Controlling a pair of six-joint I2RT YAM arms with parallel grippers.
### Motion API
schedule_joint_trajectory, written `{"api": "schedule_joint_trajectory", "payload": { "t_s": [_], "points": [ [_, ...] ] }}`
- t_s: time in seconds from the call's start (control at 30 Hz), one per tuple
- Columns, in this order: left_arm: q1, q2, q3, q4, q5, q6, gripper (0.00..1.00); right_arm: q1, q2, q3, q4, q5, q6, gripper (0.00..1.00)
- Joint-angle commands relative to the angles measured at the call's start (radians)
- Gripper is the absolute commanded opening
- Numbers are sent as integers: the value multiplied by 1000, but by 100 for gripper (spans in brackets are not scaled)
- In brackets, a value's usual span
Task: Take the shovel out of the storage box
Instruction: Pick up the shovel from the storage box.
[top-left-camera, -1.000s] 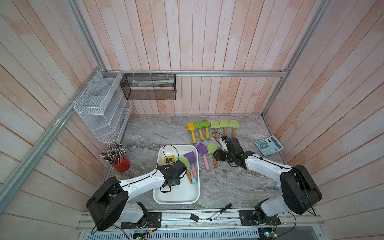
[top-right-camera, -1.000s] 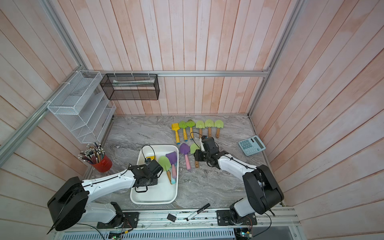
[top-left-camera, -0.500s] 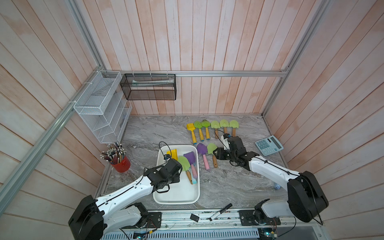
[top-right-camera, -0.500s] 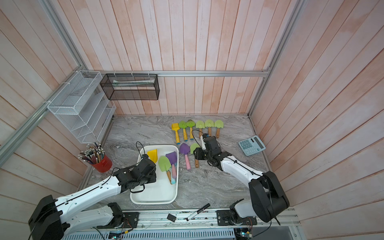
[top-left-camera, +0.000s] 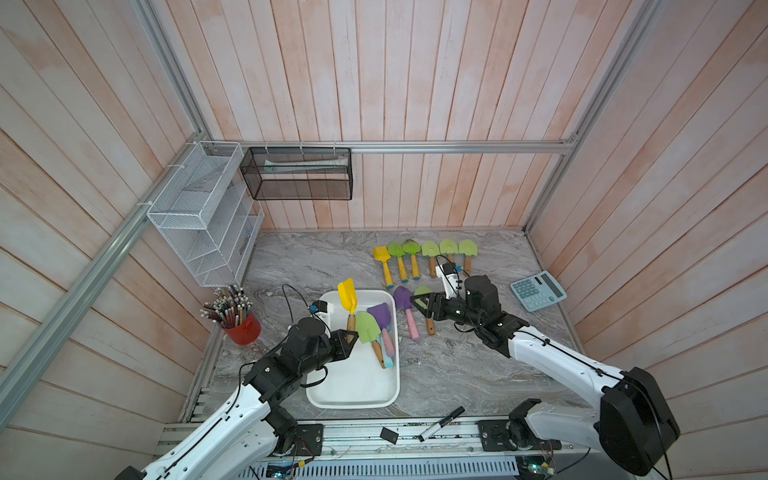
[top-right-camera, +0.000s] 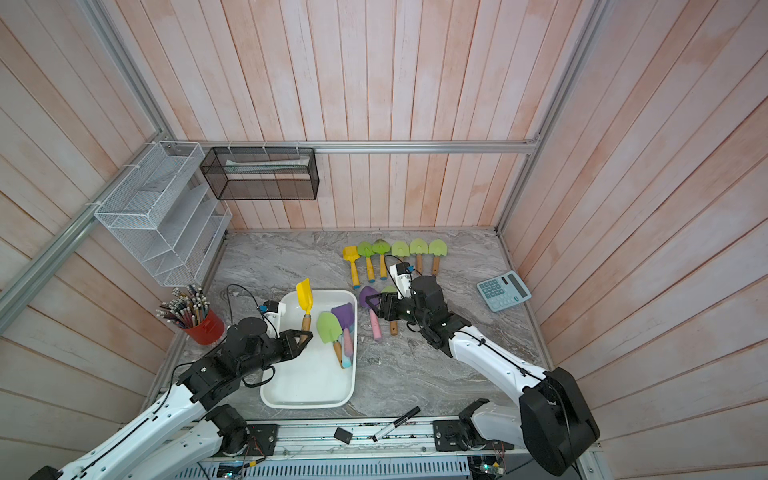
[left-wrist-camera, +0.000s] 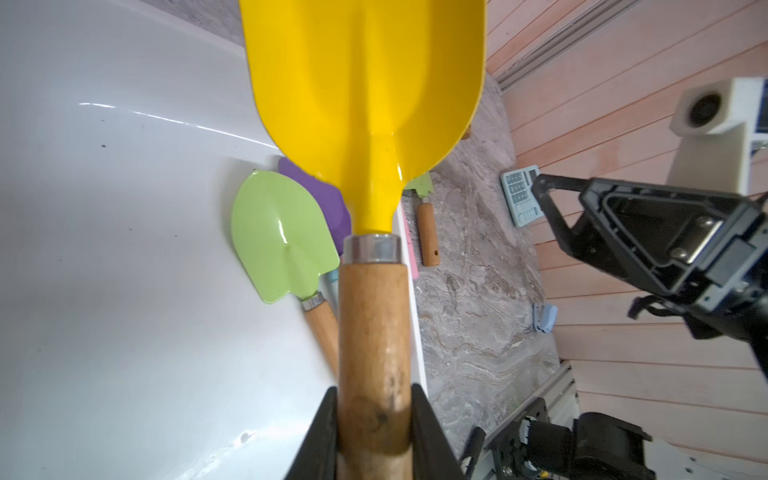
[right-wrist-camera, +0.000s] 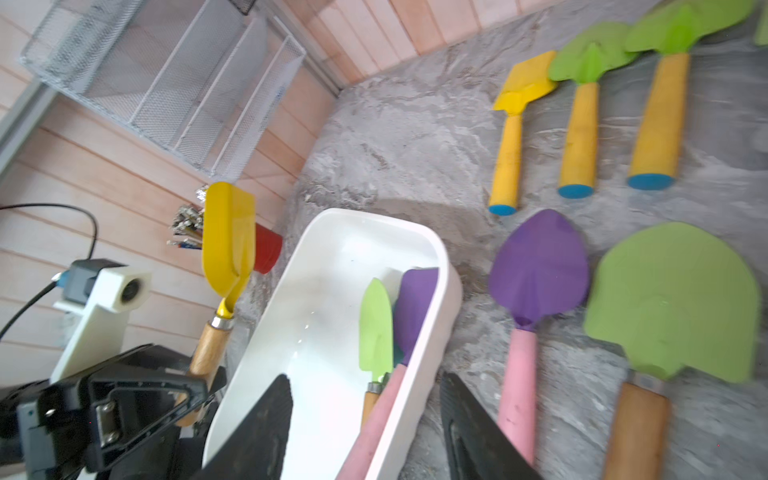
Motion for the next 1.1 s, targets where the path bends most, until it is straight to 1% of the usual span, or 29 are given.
{"api": "schedule_joint_trajectory", "payload": {
  "t_s": [0.0, 0.23, 0.37, 0.47, 0.67, 0.87, 1.0, 1.07],
  "points": [
    [27, -33, -21, 153, 141, -9, 0, 30, 17, -19, 213, -162, 94, 61],
    [94, -36, -89, 372, 334, -108, 0, 73, 84, -34, 433, -272, 210, 63],
    [107, -6, -135, 535, 432, -180, 0, 91, 131, -30, 542, -326, 266, 64],
    [111, 23, -160, 642, 480, -228, 0, 107, 170, -19, 604, -357, 299, 64],
    [113, 76, -215, 843, 530, -323, 0, 137, 237, -5, 695, -384, 345, 64],
    [114, 101, -238, 923, 548, -350, 0, 172, 283, 23, 711, -383, 349, 63],
    [113, 116, -249, 957, 557, -362, 0, 181, 317, 33, 766, -392, 384, 59],
    [113, 123, -257, 986, 560, -376, 0, 182, 330, 40, 791, -396, 400, 54]
  ]
}}
